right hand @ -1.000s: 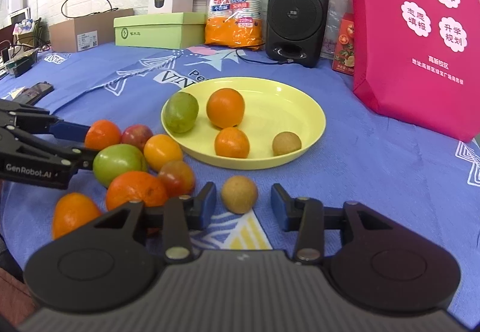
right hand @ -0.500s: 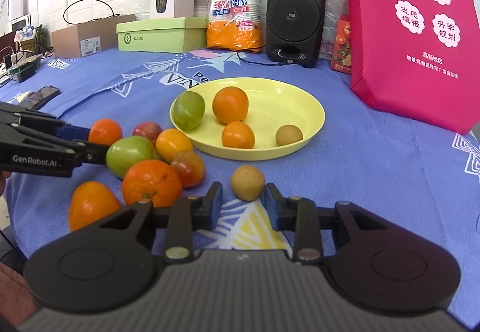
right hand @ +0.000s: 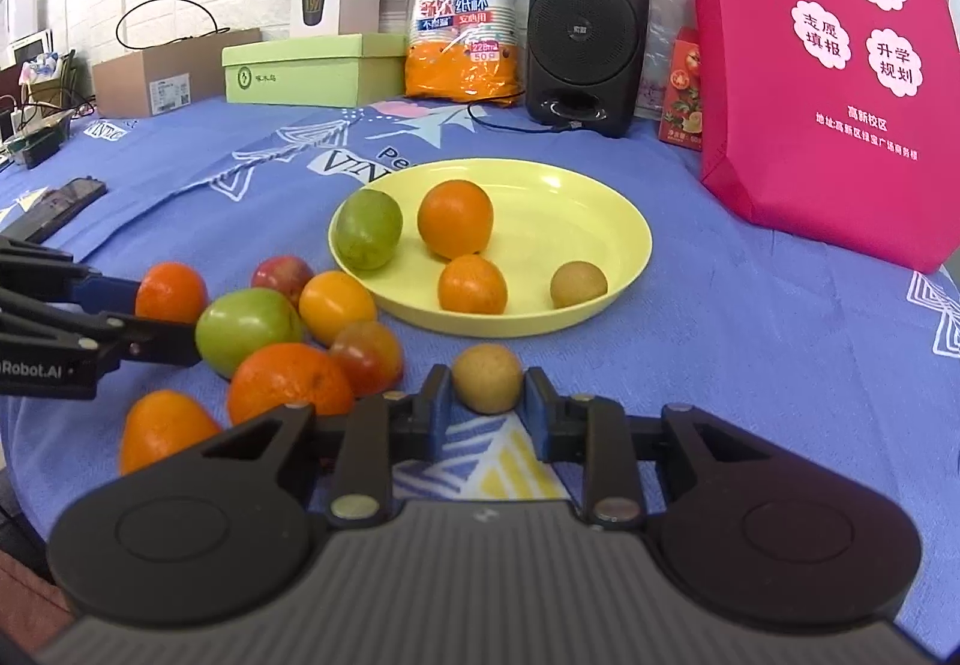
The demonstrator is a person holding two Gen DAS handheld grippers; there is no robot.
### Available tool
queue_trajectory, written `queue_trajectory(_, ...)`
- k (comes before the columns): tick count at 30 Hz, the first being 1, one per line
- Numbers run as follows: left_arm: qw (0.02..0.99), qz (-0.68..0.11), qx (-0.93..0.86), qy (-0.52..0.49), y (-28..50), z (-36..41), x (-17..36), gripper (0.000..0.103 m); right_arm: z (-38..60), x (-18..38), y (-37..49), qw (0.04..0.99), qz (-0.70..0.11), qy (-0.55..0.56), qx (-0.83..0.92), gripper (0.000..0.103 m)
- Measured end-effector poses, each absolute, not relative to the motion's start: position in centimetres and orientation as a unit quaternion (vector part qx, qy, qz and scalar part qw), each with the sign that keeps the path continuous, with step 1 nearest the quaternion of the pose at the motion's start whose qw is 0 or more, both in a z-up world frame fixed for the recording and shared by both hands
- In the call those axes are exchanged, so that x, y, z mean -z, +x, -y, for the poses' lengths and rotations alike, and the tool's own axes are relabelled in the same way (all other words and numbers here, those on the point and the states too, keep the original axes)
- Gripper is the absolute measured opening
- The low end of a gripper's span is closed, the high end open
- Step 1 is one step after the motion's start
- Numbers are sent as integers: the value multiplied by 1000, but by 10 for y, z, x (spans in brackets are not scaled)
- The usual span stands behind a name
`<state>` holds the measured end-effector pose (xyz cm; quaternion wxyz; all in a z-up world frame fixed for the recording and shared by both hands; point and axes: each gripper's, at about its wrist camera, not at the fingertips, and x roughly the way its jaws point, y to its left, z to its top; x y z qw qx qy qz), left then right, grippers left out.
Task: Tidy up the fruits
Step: 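Lower the tangerine and kiwi onto the yellow plate and open both grippers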
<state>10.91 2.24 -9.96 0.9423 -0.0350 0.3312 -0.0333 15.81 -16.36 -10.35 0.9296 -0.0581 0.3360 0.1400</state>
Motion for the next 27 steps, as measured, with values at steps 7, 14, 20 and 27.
queue_trajectory(7,945,-322,38,-38,100,-24,90,39,170,95,142,934,-326,-52,-138,25)
queue_trajectory(14,951,-302,54,-37,94,-24,68,39,183,75,123,939,-309,-51,-139,25)
queue_trajectory(20,955,-289,63,-31,117,-24,50,39,187,58,132,945,-291,-55,-141,25)
queue_trajectory(27,951,-298,79,-31,184,-21,43,39,172,55,174,943,-288,-72,-153,25)
